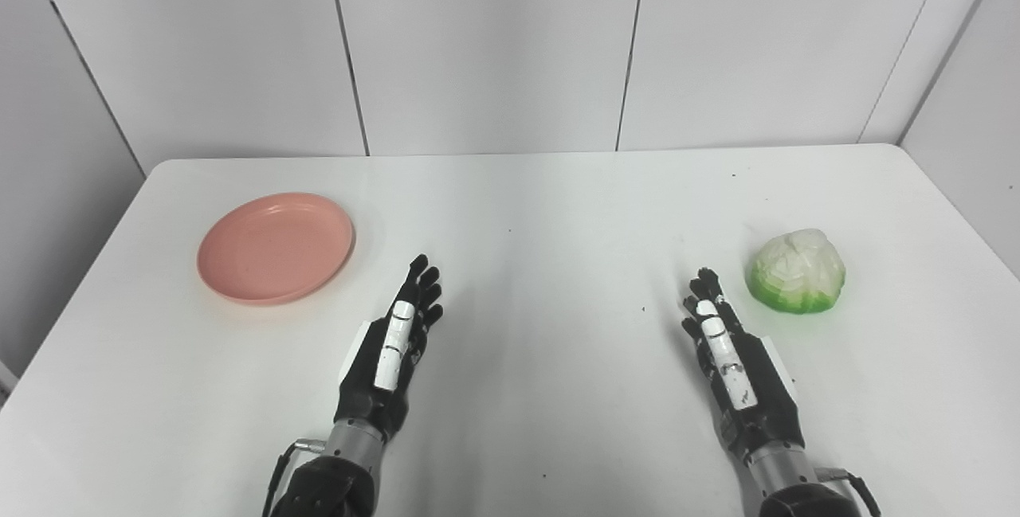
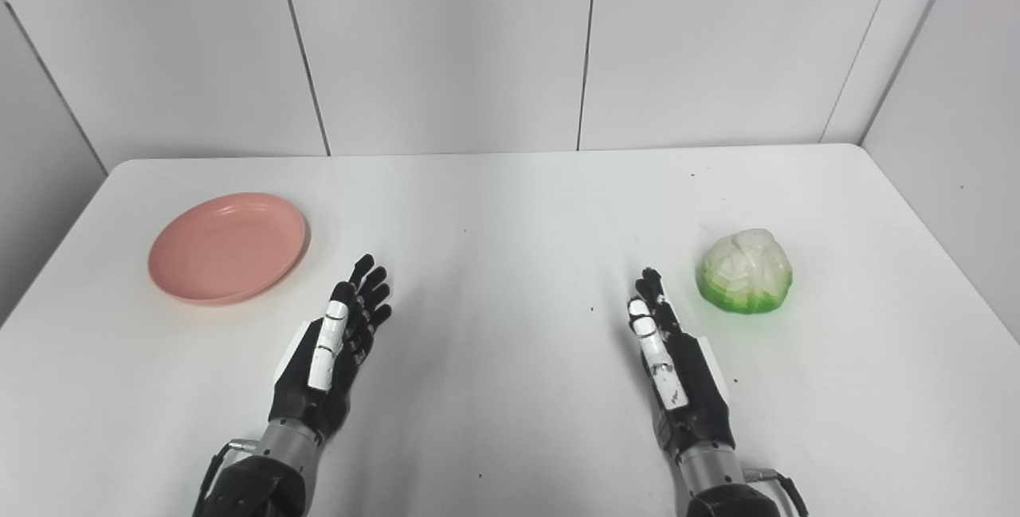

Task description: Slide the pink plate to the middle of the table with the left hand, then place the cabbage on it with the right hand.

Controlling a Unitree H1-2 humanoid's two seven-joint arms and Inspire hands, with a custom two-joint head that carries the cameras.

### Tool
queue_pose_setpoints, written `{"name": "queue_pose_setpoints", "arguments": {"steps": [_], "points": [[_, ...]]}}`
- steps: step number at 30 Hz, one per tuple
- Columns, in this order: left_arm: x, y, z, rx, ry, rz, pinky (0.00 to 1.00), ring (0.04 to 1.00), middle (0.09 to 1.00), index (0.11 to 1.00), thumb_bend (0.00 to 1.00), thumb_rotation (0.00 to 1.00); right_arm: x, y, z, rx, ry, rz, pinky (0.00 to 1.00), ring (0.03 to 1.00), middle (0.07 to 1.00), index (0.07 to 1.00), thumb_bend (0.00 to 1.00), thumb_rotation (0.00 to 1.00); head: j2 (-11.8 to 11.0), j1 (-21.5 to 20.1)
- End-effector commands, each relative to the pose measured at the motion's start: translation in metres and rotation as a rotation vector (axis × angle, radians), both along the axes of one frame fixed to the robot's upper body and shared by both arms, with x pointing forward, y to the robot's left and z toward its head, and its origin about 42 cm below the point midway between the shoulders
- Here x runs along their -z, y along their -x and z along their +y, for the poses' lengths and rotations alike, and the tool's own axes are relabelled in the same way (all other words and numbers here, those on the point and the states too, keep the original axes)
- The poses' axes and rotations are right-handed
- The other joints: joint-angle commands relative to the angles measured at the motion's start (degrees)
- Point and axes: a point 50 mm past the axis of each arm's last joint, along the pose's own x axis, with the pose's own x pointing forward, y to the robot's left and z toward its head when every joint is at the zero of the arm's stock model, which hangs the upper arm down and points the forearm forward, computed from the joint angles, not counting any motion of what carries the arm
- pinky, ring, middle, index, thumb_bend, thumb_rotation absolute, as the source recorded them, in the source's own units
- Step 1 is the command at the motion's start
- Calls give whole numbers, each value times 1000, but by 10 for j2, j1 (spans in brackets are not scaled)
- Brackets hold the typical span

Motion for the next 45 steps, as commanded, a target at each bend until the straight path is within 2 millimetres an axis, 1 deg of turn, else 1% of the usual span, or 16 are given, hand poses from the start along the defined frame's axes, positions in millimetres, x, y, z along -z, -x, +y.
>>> {"name": "queue_pose_setpoints", "arguments": {"steps": [1,13,14,17,18,19,21,25,26,28,29,32,37,38,42,45], "points": [[-13,-9,-3,10,-1,-42,1000,1000,1000,1000,663,1000,-15,-5,2,5,-8,-88,1000,1000,1000,1000,642,837,1,1],[-13,-8,-2,8,2,-36,1000,1000,1000,1000,666,1000,-15,-5,2,-3,-7,-83,1000,1000,1000,1000,650,840,2,1],[-13,-8,-3,8,-3,-36,1000,1000,1000,1000,669,1000,-15,-5,2,-3,-6,-81,1000,1000,1000,1000,647,839,-9,20],[-11,-8,-3,6,-23,-58,1000,1000,1000,1000,672,1000,-13,-4,1,-13,-20,-83,1000,1000,1000,1000,642,827,-18,47],[-13,-7,-3,-5,-18,-76,1000,1000,1000,1000,671,1000,-13,-2,0,-6,-18,-85,1000,1000,1000,1000,632,830,-27,74],[-16,-8,-2,-15,-12,-93,1000,1000,1000,1000,669,1000,-13,-1,0,-2,-11,-86,1000,1000,1000,1000,613,846,-31,86],[-26,-12,0,-37,12,-134,1000,1000,1000,1000,672,1000,-10,-1,-2,-2,-5,-88,1000,1000,1000,1000,600,865,-43,110],[-48,-25,8,-71,93,-199,992,994,1000,1000,682,1000,-4,-3,-3,-2,-7,-84,1000,1000,1000,1000,621,903,-66,149],[-51,-27,9,-74,102,-205,997,994,997,1000,692,1000,-4,-3,-4,-4,-8,-84,1000,1000,1000,1000,625,906,-66,149],[-68,-38,19,-99,96,-231,1000,994,977,975,726,1000,-2,-2,-10,-3,8,-93,1000,1000,1000,1000,608,916,-75,163],[-78,-46,26,-132,89,-254,987,964,936,933,734,1000,-2,-2,-12,3,11,-98,1000,1000,1000,1000,587,921,-78,169],[-98,-63,41,-198,80,-312,956,922,892,891,733,1000,-2,-2,-14,10,7,-102,1000,1000,1000,1000,564,929,-88,181],[-128,-99,81,-327,72,-365,849,816,801,800,746,1000,-6,-1,-13,13,9,-101,1000,1000,1000,1000,496,970,-93,184],[-134,-107,91,-351,59,-377,804,786,779,780,739,1000,-6,-1,-13,12,11,-101,1000,1000,1000,1000,484,980,-94,185],[-150,-137,124,-421,-11,-399,743,751,752,750,726,1000,-8,-2,-13,10,-1,-106,1000,1000,1000,1000,449,980,-98,185],[-158,-160,149,-456,-46,-398,746,732,733,731,734,1000,-9,-1,-12,12,-11,-110,1000,1000,1000,1000,406,979,-98,185]]}}
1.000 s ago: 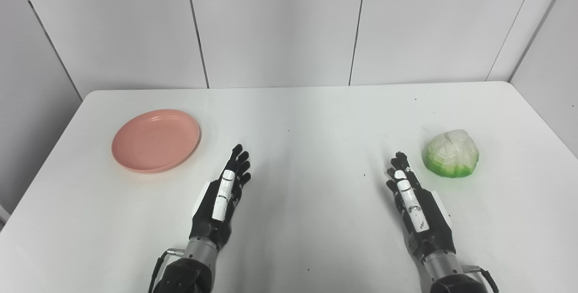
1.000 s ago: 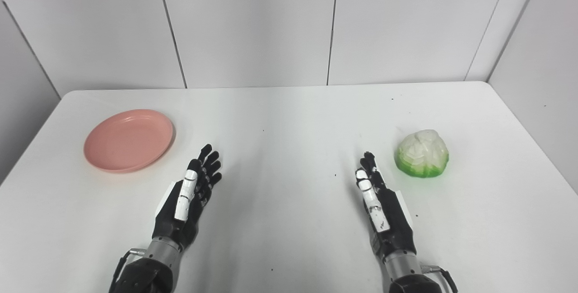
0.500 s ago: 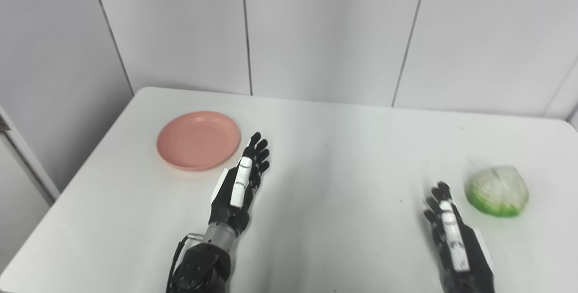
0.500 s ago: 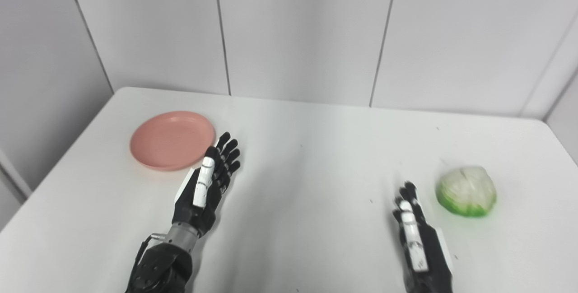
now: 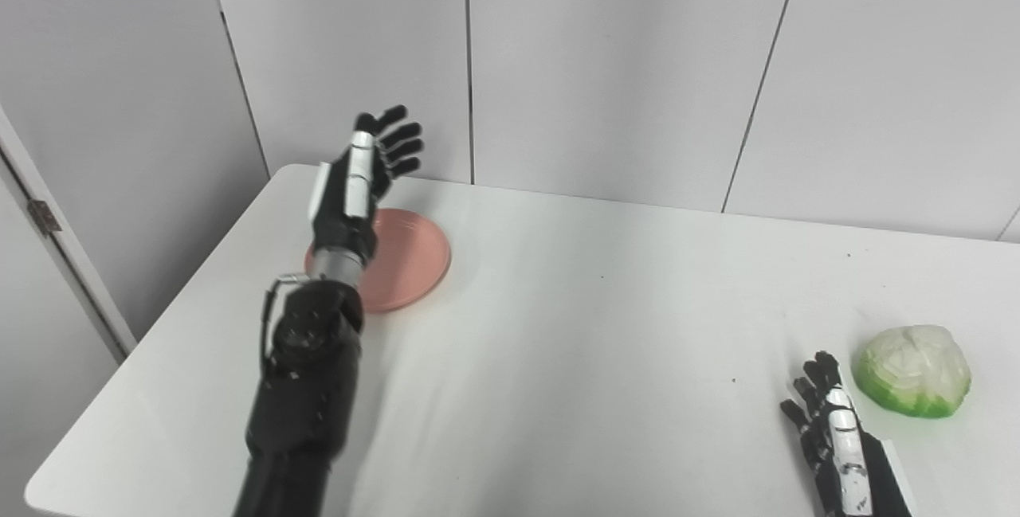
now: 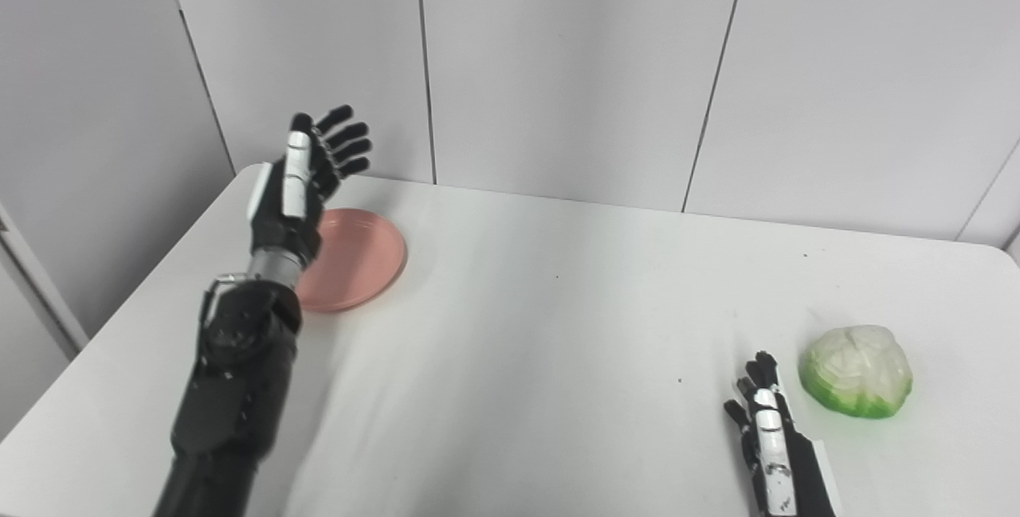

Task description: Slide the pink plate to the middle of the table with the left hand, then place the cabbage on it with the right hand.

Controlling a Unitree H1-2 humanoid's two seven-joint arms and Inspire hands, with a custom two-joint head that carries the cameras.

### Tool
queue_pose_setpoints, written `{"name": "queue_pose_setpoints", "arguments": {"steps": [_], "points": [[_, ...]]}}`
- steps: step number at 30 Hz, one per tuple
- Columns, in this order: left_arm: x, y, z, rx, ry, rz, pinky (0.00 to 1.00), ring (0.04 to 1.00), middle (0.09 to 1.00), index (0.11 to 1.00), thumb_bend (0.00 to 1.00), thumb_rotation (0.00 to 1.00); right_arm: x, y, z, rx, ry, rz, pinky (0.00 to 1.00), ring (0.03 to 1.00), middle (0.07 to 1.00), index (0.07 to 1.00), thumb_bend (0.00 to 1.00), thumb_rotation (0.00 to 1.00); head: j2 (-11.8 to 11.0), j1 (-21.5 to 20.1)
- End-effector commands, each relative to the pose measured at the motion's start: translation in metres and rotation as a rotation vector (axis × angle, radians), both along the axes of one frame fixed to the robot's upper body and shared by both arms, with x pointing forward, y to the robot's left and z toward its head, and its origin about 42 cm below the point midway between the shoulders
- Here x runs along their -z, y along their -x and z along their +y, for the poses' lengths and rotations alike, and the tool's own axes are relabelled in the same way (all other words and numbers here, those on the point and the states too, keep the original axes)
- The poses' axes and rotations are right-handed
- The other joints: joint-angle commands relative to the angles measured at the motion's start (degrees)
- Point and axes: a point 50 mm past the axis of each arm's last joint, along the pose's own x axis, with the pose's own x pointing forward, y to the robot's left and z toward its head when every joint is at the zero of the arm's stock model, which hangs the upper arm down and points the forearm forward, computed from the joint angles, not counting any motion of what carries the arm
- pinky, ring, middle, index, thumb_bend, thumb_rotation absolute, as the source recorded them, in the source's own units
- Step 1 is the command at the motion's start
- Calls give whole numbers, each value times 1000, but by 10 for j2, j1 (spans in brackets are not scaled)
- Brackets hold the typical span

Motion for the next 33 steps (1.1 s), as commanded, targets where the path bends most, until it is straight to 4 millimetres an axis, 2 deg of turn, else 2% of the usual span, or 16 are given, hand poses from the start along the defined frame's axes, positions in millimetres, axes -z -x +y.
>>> {"name": "queue_pose_setpoints", "arguments": {"steps": [1,6,8,12,19,22,33], "points": [[-42,-23,15,-30,-30,-111,721,721,722,722,744,1000,-17,-2,2,3,-18,-71,1000,1000,1000,1000,403,978,0,0],[-44,-52,49,-73,-64,-60,685,703,706,702,764,1000,-18,-1,4,2,-24,-68,1000,1000,1000,1000,397,979,-4,1],[-43,-60,59,-90,-74,-44,698,695,700,698,770,1000,-17,-1,4,2,-20,-69,1000,1000,1000,1000,399,977,-5,1],[-39,-70,80,-110,-81,-16,659,673,675,676,769,1000,-17,-1,4,2,-19,-71,1000,1000,1000,1000,394,980,-5,3],[-29,-72,103,-128,-132,56,677,669,664,673,763,1000,-20,2,3,-7,-29,-59,1000,1000,1000,1000,396,986,-3,8],[-19,-69,111,-109,-163,112,707,714,707,708,753,1000,-21,5,1,6,-18,-52,1000,1000,1000,1000,412,984,-1,9],[14,-60,115,-103,-88,225,704,735,733,728,763,1000,-23,9,0,10,-18,-57,1000,1000,1000,1000,391,1000,1,15]]}}
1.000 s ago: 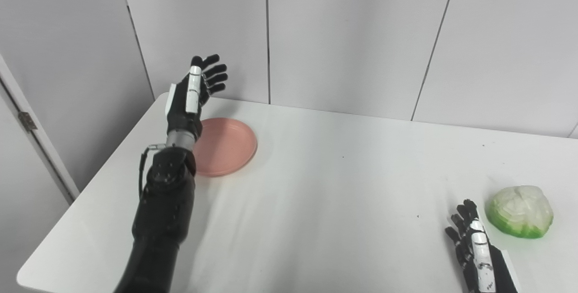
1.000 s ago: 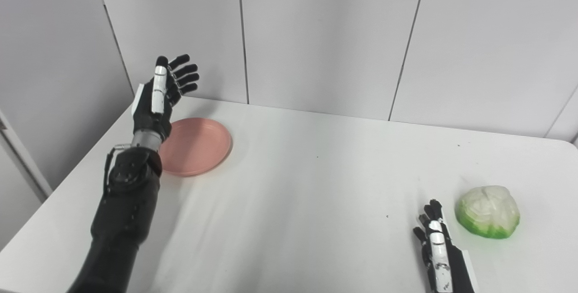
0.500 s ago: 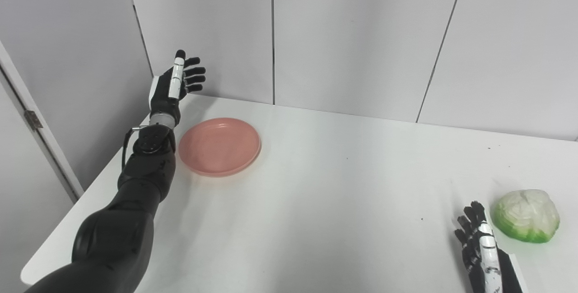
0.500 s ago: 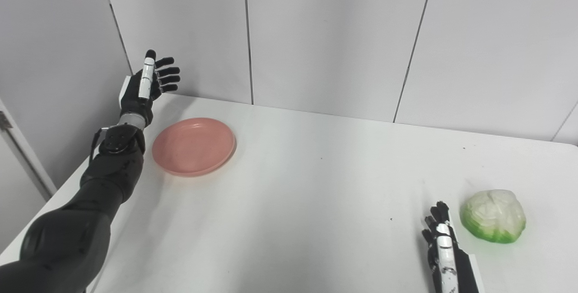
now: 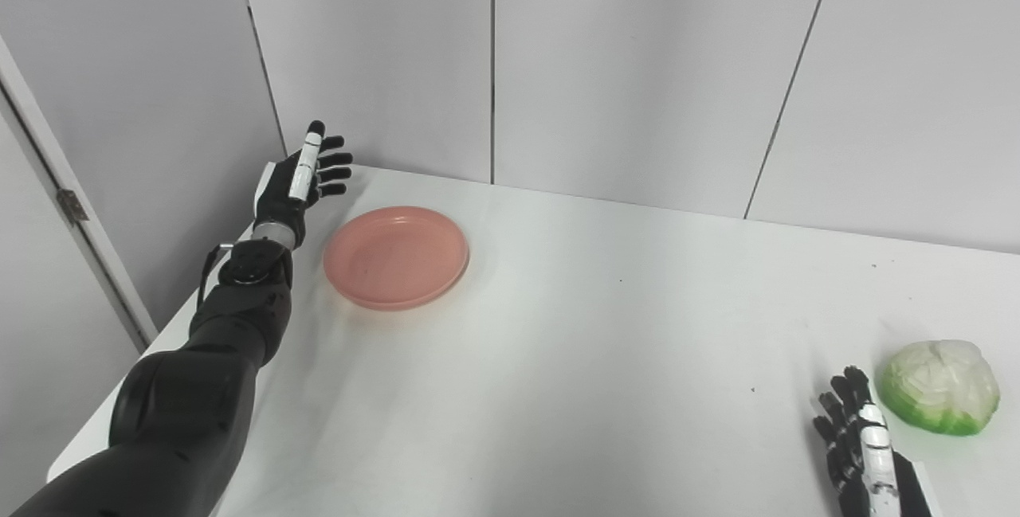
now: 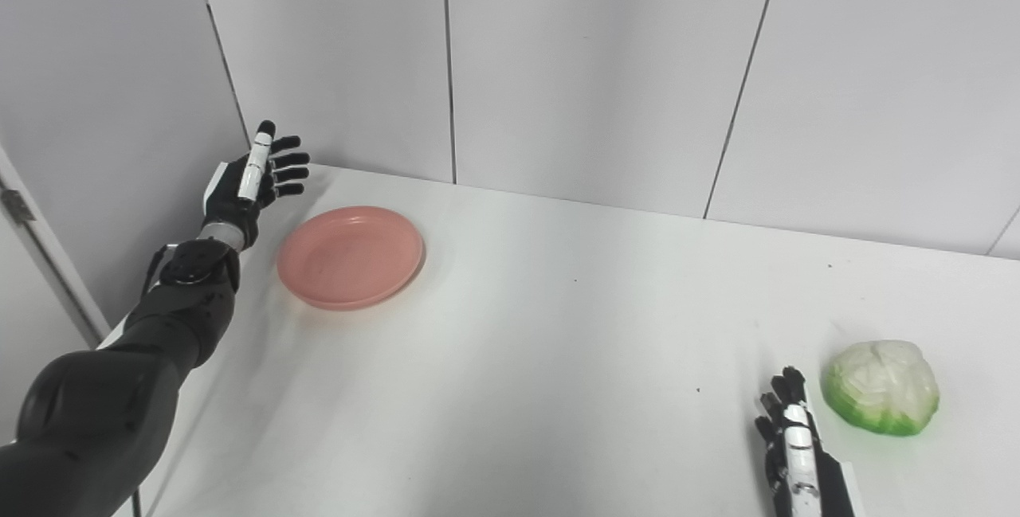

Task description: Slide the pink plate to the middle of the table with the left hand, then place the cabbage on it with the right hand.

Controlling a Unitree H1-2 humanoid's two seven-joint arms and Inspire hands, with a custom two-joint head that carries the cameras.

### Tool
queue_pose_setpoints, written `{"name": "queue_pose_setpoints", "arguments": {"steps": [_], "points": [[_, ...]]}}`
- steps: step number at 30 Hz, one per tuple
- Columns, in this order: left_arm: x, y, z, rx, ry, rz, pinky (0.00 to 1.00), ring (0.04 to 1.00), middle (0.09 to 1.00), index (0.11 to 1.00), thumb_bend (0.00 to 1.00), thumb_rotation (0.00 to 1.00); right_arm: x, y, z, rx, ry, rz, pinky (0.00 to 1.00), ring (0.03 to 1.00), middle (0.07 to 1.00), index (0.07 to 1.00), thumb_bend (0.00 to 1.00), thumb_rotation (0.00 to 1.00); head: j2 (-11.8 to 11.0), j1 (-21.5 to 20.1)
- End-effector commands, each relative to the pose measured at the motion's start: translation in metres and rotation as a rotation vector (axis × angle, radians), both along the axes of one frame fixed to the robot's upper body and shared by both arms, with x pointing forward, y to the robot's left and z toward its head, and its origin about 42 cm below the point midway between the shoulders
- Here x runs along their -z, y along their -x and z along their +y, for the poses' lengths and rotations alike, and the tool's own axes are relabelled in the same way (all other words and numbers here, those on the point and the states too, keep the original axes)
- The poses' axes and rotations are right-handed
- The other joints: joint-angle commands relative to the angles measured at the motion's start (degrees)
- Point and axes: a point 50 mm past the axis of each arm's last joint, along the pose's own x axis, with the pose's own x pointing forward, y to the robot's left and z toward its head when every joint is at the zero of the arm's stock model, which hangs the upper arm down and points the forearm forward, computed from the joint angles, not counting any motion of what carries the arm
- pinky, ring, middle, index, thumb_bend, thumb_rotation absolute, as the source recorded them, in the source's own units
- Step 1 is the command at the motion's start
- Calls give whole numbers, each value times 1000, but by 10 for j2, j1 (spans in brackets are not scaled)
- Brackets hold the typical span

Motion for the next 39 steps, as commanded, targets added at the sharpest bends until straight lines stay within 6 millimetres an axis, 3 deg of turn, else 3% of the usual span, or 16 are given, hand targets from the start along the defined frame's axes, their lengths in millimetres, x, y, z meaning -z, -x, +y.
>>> {"name": "queue_pose_setpoints", "arguments": {"steps": [1,10,23,32,39], "points": [[-32,-12,6,-2,-1,-67,702,732,730,723,764,1000,-15,-2,1,-8,2,-64,1000,1000,1000,1000,390,1000,3,-1],[-2,-3,-3,-36,85,-35,667,693,691,683,732,1000,-18,1,-1,-12,-1,-65,1000,1000,1000,1000,388,1000,7,-1],[35,8,-27,-27,89,21,701,721,722,716,735,1000,-21,2,-1,-9,-17,-85,1000,1000,1000,1000,379,985,14,0],[47,10,-40,3,118,26,710,719,717,702,735,1000,-24,4,0,-12,-5,-88,1000,1000,1000,1000,368,1000,17,-3],[49,6,-64,69,106,13,701,715,714,702,776,1000,-25,3,0,-15,-9,-84,1000,1000,1000,1000,351,1000,17,-6]]}}
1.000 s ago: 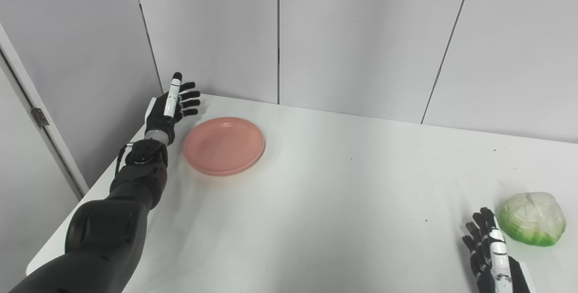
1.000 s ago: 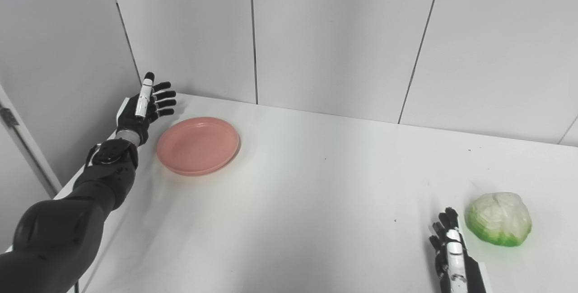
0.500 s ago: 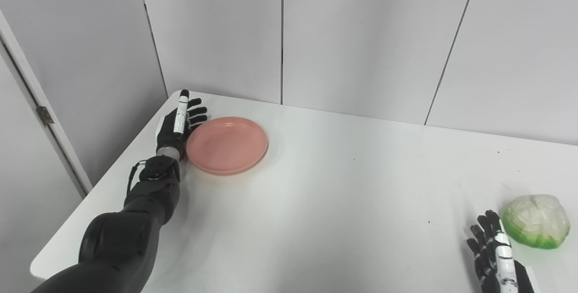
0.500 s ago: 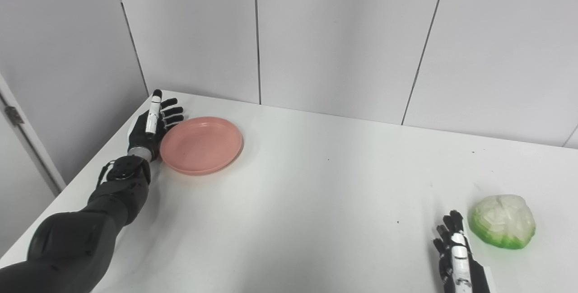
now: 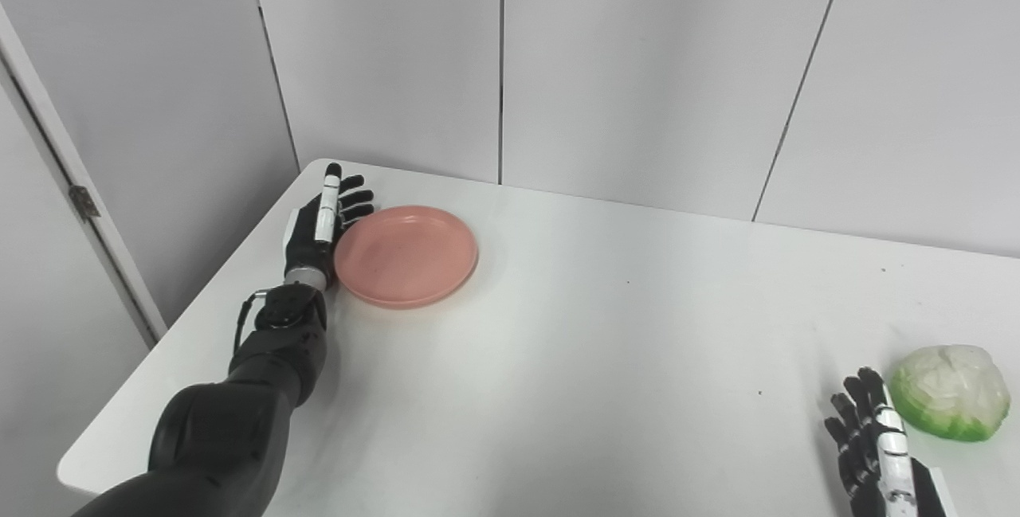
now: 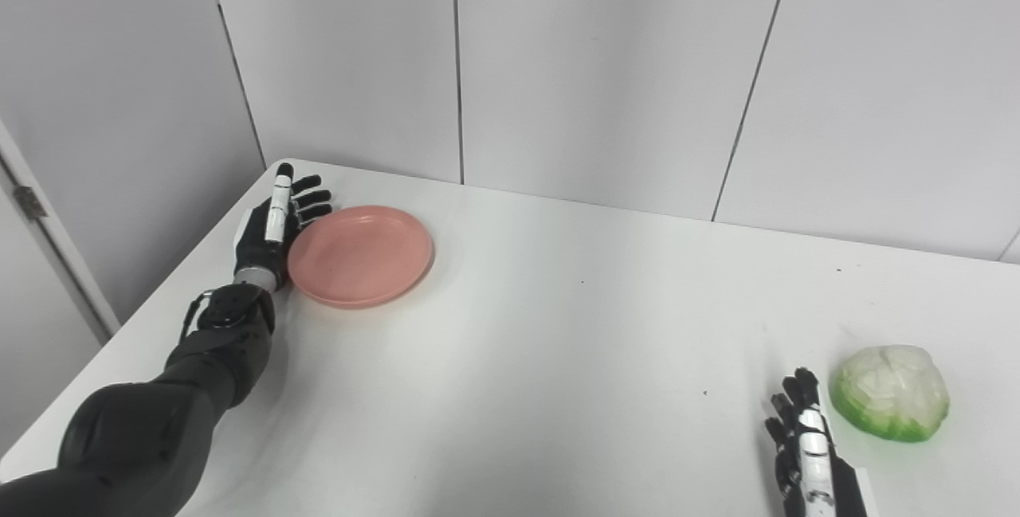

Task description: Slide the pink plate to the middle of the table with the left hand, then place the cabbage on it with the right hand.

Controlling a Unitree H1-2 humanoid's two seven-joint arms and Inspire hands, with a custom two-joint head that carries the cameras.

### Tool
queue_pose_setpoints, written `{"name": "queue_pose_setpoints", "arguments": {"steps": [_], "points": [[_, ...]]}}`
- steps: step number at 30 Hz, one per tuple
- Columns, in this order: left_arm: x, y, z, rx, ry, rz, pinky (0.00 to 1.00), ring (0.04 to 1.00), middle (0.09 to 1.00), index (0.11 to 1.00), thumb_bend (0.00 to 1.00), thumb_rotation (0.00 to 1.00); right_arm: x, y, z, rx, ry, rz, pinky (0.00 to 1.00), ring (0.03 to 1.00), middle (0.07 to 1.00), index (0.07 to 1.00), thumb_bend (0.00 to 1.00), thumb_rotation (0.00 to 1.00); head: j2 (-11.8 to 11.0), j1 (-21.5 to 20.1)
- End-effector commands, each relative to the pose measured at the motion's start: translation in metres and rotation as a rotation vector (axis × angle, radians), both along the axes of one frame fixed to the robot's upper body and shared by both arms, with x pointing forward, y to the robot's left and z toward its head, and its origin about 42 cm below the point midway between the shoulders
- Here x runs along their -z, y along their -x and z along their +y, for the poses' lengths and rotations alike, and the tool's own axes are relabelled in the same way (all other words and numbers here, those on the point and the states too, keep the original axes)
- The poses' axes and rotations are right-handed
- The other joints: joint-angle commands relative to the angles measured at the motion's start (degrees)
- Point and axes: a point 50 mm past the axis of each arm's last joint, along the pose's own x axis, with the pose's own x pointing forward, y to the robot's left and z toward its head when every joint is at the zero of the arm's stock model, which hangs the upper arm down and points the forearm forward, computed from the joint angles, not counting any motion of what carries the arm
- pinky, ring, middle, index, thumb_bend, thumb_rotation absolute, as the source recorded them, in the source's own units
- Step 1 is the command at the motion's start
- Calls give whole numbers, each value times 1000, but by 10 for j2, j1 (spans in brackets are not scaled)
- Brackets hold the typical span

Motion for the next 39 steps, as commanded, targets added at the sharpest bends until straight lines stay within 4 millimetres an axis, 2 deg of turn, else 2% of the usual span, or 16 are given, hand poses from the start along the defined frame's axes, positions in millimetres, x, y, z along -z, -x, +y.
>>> {"name": "queue_pose_setpoints", "arguments": {"steps": [1,6,10,11,20,25,26,29,34,39], "points": [[-6,-10,-23,87,-14,-18,699,715,714,701,775,1000,-18,-4,2,-11,-2,-66,1000,1000,1000,1000,357,1000,1,-1],[-9,-16,-40,156,-14,-16,728,736,732,718,764,1000,-18,-6,4,-11,-5,-65,1000,1000,1000,1000,371,996,-1,-7],[-4,-17,-56,215,-29,-2,692,737,734,724,738,1000,-17,-8,6,-7,-10,-64,1000,1000,1000,1000,392,967,-1,-17],[-3,-16,-58,232,-43,3,719,748,744,740,735,1000,-17,-9,7,-7,-11,-66,1000,1000,1000,1000,376,976,-1,-17],[4,-12,-83,338,-79,2,703,752,742,732,749,1000,-15,-12,11,-19,-18,-76,1000,1000,1000,1000,391,924,8,-61],[7,-8,-91,394,-38,12,750,783,770,755,768,1000,-7,-17,14,-36,-37,-87,1000,1000,1000,1000,482,862,25,-101],[7,-7,-91,400,-27,15,746,784,771,754,766,1000,-6,-18,15,-37,-42,-89,1000,1000,1000,1000,484,856,25,-101],[7,-3,-95,435,-10,26,737,795,782,758,784,1000,-5,-16,16,-19,-18,-92,1000,1000,1000,1000,506,855,37,-137],[2,5,-103,473,3,12,765,794,780,753,743,1000,-4,-17,22,-9,-39,-93,1000,1000,1000,1000,541,792,51,-164],[-4,16,-114,492,-2,-3,768,785,772,753,731,1000,-5,-22,28,0,-27,-101,1000,1000,1000,1000,548,803,64,-191]]}}
